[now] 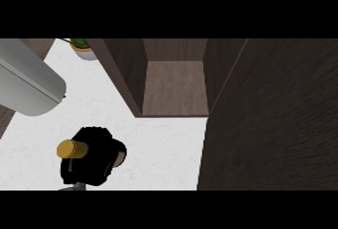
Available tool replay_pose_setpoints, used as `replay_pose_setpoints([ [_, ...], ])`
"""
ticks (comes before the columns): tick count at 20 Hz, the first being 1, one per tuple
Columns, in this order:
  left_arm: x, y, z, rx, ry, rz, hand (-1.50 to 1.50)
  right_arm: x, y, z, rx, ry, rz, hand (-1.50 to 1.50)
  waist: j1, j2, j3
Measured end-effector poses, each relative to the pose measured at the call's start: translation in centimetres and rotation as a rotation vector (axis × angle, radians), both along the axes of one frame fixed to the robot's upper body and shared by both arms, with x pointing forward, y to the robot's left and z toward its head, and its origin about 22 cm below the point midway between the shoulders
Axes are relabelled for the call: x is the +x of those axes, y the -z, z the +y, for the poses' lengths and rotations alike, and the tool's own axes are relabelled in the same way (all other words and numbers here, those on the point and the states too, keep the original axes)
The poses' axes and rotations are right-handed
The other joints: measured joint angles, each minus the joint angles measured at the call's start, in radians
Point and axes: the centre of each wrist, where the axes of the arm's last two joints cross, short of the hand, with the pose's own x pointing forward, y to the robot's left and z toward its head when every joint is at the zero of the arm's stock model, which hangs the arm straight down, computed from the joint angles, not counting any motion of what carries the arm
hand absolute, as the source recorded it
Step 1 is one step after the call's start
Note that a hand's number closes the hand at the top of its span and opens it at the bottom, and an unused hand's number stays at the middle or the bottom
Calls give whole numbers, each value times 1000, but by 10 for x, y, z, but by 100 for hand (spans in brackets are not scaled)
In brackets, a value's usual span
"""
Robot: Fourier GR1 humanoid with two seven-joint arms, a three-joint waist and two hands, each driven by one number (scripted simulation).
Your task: Pick up the wine, place it into the cabinet and close the cabinet
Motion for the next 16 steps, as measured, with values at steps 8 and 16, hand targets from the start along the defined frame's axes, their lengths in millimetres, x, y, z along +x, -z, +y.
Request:
replay_pose_setpoints([
  [8,18,-74,-54,34,28,-31,150,0,2,-3,-8,2,-9,-150,-6,1,0],
  [16,34,-120,-109,18,23,16,150,-3,6,-2,5,-11,8,-150,-16,3,0],
])
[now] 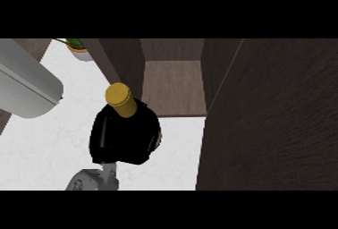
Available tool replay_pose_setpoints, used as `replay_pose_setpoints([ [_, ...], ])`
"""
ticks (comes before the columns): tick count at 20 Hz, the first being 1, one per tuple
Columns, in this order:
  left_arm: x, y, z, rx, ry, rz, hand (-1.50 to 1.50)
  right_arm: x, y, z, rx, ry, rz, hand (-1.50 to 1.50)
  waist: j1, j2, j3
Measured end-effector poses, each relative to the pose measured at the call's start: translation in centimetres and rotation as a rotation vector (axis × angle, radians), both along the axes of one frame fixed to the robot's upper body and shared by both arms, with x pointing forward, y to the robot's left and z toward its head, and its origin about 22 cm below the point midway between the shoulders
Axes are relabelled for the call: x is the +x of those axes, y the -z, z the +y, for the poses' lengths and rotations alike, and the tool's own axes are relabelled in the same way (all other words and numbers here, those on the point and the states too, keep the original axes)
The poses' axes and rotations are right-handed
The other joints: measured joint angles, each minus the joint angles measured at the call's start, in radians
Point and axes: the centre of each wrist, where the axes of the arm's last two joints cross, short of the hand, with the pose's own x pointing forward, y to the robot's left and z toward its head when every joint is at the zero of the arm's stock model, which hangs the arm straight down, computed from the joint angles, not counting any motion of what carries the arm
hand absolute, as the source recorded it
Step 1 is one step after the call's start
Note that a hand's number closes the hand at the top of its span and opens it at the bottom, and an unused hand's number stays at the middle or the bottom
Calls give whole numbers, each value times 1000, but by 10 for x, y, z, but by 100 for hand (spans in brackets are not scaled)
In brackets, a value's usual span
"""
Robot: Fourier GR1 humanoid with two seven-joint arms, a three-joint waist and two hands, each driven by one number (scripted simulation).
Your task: Pick up the wine, place it into the cabinet and close the cabinet
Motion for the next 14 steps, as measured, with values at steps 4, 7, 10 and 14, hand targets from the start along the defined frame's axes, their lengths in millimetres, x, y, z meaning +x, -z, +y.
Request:
replay_pose_setpoints([
  [4,12,-6,-18,4,-21,26,150,2,-2,-5,-20,18,-10,-150,-2,2,0],
  [7,32,-14,-24,26,-37,47,150,2,-2,-3,-13,9,-9,-150,-3,3,0],
  [10,42,-13,-35,52,-52,65,150,1,-1,-4,-6,10,-9,-150,-6,3,0],
  [14,47,-1,-47,89,-74,88,150,1,0,-5,-12,12,-6,-150,-7,4,-1],
])
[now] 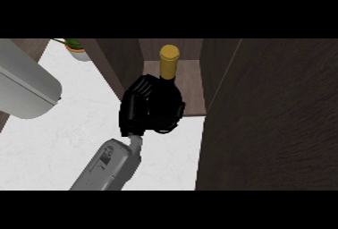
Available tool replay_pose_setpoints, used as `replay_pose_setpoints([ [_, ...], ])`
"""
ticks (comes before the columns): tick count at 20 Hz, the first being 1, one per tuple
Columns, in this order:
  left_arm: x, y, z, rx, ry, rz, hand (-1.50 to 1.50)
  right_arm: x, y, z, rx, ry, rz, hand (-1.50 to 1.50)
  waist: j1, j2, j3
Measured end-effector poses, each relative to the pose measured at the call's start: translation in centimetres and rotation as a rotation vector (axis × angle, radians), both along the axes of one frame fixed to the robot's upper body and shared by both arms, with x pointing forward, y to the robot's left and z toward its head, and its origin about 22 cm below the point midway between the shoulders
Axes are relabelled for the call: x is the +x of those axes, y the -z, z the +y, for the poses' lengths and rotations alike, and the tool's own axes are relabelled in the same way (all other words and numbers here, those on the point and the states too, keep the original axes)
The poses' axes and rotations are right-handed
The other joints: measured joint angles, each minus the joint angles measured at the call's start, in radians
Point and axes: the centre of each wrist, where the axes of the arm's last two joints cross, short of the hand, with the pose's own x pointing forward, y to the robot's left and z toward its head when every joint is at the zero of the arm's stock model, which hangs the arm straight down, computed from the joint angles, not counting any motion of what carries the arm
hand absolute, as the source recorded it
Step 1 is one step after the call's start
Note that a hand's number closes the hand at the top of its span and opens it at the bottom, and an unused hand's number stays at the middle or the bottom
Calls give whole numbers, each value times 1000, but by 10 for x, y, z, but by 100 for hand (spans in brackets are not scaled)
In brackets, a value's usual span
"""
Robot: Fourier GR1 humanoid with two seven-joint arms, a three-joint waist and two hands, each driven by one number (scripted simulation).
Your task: Pick up the wine, place it into the cabinet and close the cabinet
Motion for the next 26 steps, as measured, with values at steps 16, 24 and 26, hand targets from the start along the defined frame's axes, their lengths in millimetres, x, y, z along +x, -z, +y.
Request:
replay_pose_setpoints([
  [16,23,56,-4,18,-42,66,150,1,0,-3,-2,-12,-1,-150,-13,4,-1],
  [24,39,66,0,-32,-57,99,150,-2,4,-6,-7,-17,1,-150,-15,4,-1],
  [26,45,64,-1,-30,-60,105,150,-3,6,-6,-6,-18,6,-150,-16,4,0],
])
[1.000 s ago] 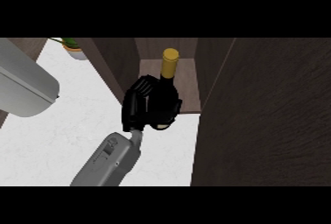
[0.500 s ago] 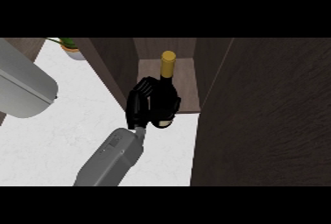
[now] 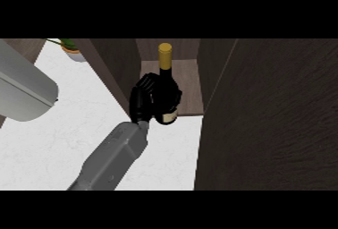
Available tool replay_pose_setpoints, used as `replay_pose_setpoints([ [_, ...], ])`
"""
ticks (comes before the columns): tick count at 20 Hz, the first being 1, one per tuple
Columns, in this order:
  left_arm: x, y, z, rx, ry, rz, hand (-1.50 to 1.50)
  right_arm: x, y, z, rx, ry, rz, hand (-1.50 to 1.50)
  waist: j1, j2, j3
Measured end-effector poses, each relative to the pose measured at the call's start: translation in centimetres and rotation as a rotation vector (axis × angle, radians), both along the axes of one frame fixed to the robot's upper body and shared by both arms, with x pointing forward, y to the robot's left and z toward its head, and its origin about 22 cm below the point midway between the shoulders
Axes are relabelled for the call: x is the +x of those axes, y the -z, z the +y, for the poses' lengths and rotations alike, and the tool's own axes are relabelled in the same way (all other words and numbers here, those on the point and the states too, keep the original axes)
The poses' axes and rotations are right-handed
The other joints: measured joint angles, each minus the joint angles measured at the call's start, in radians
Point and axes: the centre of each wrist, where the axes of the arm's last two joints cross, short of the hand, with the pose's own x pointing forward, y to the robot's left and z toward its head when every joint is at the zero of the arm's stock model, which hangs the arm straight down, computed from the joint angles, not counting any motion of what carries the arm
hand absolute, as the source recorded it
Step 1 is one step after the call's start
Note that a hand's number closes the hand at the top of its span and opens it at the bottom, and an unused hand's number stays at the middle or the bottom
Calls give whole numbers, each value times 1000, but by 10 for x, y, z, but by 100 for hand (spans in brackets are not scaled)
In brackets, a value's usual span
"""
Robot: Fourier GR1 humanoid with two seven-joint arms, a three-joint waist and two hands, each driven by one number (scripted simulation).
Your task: Pick up the wine, place it into the cabinet and close the cabinet
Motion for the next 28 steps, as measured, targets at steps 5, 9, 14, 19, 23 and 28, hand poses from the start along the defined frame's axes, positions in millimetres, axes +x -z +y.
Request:
replay_pose_setpoints([
  [5,17,-15,-5,-6,-17,11,150,2,-2,-2,-6,10,-1,-150,2,0,0],
  [9,29,-23,-7,-1,-35,22,150,2,0,-1,-2,1,-2,-150,-1,1,0],
  [14,46,-33,-5,12,-58,32,150,2,1,-2,1,-6,-7,-150,-2,6,-1],
  [19,59,-41,-3,78,-95,19,150,3,1,-4,-1,4,-18,-150,-5,9,-1],
  [23,69,-48,5,156,-148,13,150,3,1,-1,15,-8,-11,-150,-7,9,-1],
  [28,75,-52,9,295,-219,9,-150,3,2,1,18,-22,-9,-150,-16,9,0],
])
